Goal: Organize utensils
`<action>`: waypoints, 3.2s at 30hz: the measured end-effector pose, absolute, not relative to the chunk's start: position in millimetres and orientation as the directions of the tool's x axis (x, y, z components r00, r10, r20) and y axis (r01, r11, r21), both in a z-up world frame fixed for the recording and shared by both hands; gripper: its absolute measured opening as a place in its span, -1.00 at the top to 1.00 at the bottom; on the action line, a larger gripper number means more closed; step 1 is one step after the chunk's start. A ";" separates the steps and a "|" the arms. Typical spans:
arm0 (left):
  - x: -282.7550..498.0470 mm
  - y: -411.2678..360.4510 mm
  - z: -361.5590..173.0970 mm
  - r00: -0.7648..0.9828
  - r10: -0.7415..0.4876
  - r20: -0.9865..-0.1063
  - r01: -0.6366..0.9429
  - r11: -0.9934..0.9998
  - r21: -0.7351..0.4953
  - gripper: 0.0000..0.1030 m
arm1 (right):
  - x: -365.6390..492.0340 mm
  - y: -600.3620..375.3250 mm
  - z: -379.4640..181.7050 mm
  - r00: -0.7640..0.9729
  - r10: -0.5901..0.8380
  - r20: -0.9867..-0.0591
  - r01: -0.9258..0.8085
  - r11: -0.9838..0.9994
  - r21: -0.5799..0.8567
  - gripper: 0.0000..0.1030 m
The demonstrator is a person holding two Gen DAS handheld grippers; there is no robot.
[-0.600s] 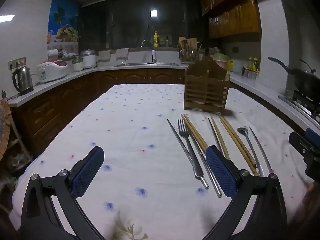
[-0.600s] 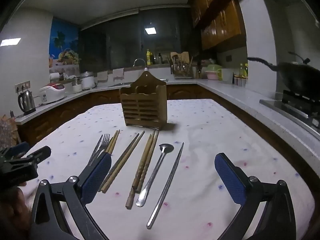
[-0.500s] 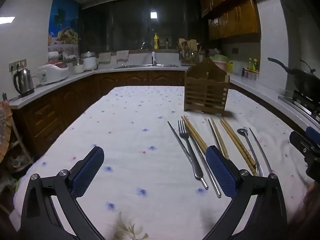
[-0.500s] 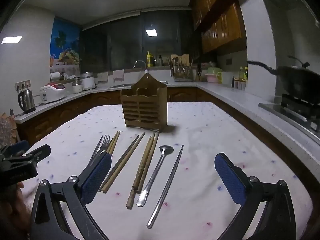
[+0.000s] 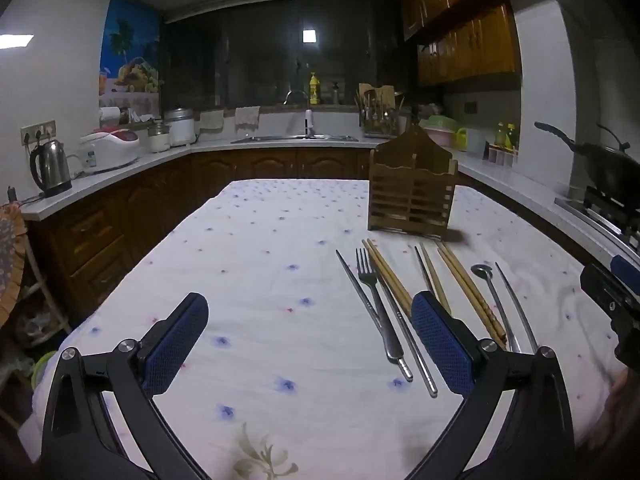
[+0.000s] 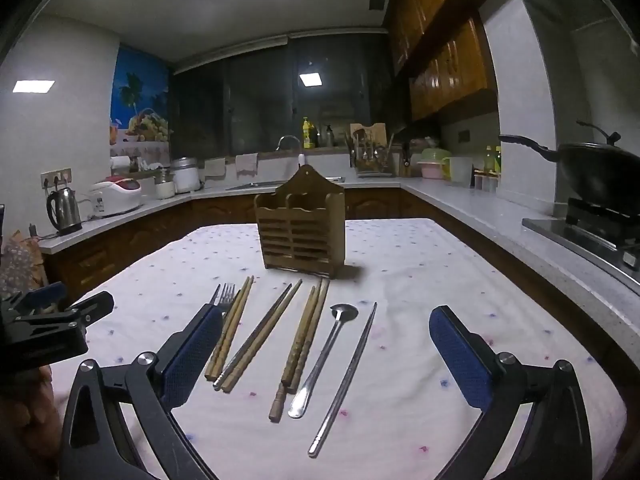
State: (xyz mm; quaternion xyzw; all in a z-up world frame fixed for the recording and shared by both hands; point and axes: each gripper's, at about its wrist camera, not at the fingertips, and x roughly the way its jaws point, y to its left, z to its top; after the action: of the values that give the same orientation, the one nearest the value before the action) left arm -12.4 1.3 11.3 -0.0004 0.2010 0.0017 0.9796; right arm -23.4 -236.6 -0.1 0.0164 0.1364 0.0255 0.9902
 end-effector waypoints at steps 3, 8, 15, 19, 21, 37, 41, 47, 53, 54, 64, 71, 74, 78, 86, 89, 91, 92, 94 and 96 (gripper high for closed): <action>-13.1 1.1 12.3 0.922 0.006 -0.388 -0.005 1.000 0.003 -1.00 | -22.5 -236.0 1.1 0.960 0.067 -0.273 -0.058 0.997 0.042 -1.00; -14.5 1.4 14.0 0.923 0.006 -0.384 -0.005 1.000 0.004 -1.00 | -22.7 -232.4 -1.0 0.959 0.088 -0.270 -0.078 0.996 0.046 -1.00; -15.8 1.5 15.2 0.924 0.004 -0.383 -0.003 1.000 0.005 -1.00 | -23.7 -231.5 -0.8 0.958 0.099 -0.268 -0.088 0.995 0.051 -1.00; -16.1 2.1 16.0 0.923 0.004 -0.384 -0.002 1.000 0.004 -1.00 | -23.0 -230.9 -0.9 0.957 0.106 -0.272 -0.094 0.994 0.057 -1.00; -16.2 2.5 16.6 0.924 0.003 -0.383 -0.002 1.000 0.004 -1.00 | -22.7 -230.2 -1.1 0.956 0.107 -0.273 -0.095 0.994 0.057 -1.00; -14.4 1.1 16.3 0.921 -0.001 -0.390 0.001 1.000 0.001 -1.00 | -23.8 -228.9 -1.9 0.953 0.121 -0.278 -0.106 0.992 0.069 -1.00; -12.1 -0.2 14.6 0.919 -0.001 -0.394 0.000 1.000 -0.002 -1.00 | -23.1 -228.9 -2.5 0.952 0.121 -0.280 -0.106 0.992 0.068 -1.00; -10.3 0.0 13.1 0.916 -0.004 -0.401 0.002 1.000 -0.006 -1.00 | -23.7 -228.3 -3.2 0.951 0.124 -0.284 -0.108 0.992 0.072 -1.00; -3.6 4.1 9.9 0.904 -0.013 -0.428 0.003 1.000 -0.022 -1.00 | -23.2 -227.5 -4.2 0.948 0.123 -0.292 -0.106 0.992 0.073 -1.00; -2.1 5.1 9.7 0.900 -0.016 -0.435 0.005 1.000 -0.027 -1.00 | -22.2 -227.3 -4.1 0.947 0.123 -0.296 -0.106 0.992 0.074 -1.00; 36.6 12.4 6.5 0.827 -0.073 -0.557 0.026 0.996 -0.091 -1.00 | 5.4 -229.0 1.9 0.911 0.134 -0.390 -0.108 0.990 0.089 -1.00; 72.2 2.7 10.5 0.793 -0.138 -0.594 0.092 0.990 -0.108 -0.78 | 45.3 -242.8 -5.6 0.839 0.190 -0.510 -0.112 0.977 0.180 -0.96; 93.4 -5.5 8.8 0.761 -0.156 -0.629 0.127 0.988 -0.092 -0.56 | 65.0 -246.5 -10.1 0.802 0.212 -0.559 -0.111 0.971 0.210 -0.76; 124.6 -12.8 4.7 0.714 -0.186 -0.675 0.169 0.981 -0.092 -0.34 | 89.7 -250.0 -16.7 0.758 0.232 -0.610 -0.100 0.965 0.242 -0.45; 180.8 -19.9 -11.1 0.618 -0.239 -0.749 0.245 0.964 -0.105 -0.14 | 130.5 -257.0 -35.5 0.670 0.243 -0.702 -0.061 0.960 0.274 0.03; 200.7 -20.5 -18.9 0.580 -0.263 -0.771 0.270 0.955 -0.122 -0.08 | 141.6 -258.3 -44.3 0.643 0.233 -0.730 -0.043 0.962 0.270 0.13; 210.1 -21.5 -21.0 0.565 -0.278 -0.777 0.289 0.948 -0.130 -0.06 | 146.9 -260.2 -49.0 0.627 0.240 -0.741 -0.035 0.959 0.281 0.21; 214.6 -23.1 -21.8 0.558 -0.286 -0.779 0.301 0.944 -0.131 -0.03 | 149.6 -260.5 -51.3 0.620 0.241 -0.747 -0.033 0.959 0.282 0.23; 221.9 -26.8 -23.1 0.546 -0.299 -0.783 0.327 0.936 -0.130 0.03 | 154.3 -260.6 -54.1 0.610 0.241 -0.755 -0.028 0.959 0.283 0.29; 228.3 -30.9 -24.2 0.535 -0.308 -0.787 0.351 0.928 -0.124 0.10 | 157.1 -262.6 -54.8 0.609 0.250 -0.753 -0.026 0.955 0.296 0.31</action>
State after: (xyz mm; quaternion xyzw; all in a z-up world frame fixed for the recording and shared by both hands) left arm 228.3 -30.9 -24.2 0.0243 0.4439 -0.1881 0.8758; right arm 157.1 -262.6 -54.8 0.1284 0.4354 0.0776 0.8877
